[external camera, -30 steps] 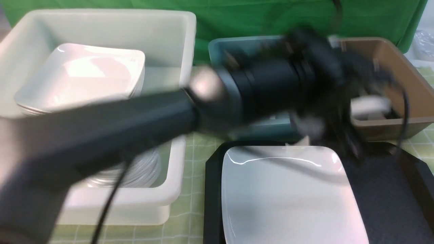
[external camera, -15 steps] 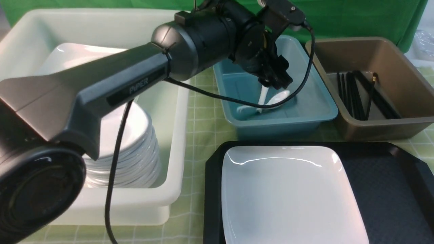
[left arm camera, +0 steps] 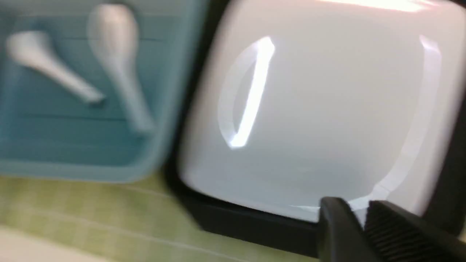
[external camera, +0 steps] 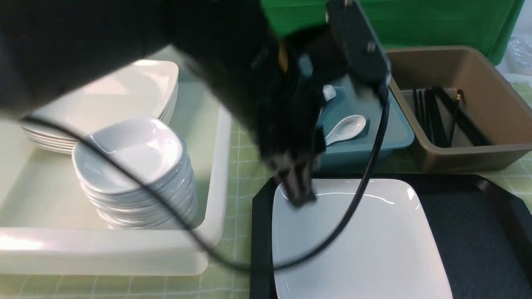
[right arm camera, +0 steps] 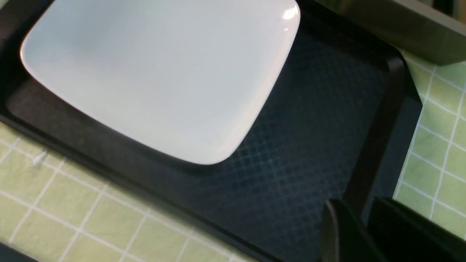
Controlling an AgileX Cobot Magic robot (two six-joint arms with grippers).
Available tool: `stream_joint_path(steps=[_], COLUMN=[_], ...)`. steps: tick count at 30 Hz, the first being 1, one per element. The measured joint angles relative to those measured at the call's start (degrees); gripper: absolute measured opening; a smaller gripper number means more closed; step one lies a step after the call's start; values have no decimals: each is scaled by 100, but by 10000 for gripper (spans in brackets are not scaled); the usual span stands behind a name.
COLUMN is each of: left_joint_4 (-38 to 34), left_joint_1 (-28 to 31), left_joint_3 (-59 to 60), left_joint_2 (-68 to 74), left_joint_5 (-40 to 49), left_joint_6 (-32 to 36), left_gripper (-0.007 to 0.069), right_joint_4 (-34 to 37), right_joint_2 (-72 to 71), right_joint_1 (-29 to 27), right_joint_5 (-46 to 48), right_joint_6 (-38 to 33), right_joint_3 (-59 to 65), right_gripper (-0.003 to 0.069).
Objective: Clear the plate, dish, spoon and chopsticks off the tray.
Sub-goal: Use the left arm to grab a plate from the dinner plate
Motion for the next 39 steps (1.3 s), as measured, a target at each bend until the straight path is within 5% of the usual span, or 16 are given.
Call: stream_joint_path(steps=[3,7,18,39], left_joint_4=[-118,165,1079,2356], left_joint_1=[-397,-969,-1352,-1385], left_joint_3=[1056,1972,2442,2379], left_joint_2=[-220,-72,871,1579], left_joint_5=[-313,-988,-2116,-2652], left_joint_6=[350,517,508,-175], left_gripper=[22,61,501,476], right_joint_4=[6,55,282,577], right_joint_2=[0,0,0,0], right_joint_1=[0,0,0,0], right_joint_5=[-21,-172,-197,-225], right_joint_6=[0,0,12,-98], right_joint_3=[0,0,0,0], right_gripper=[155,156,162,177])
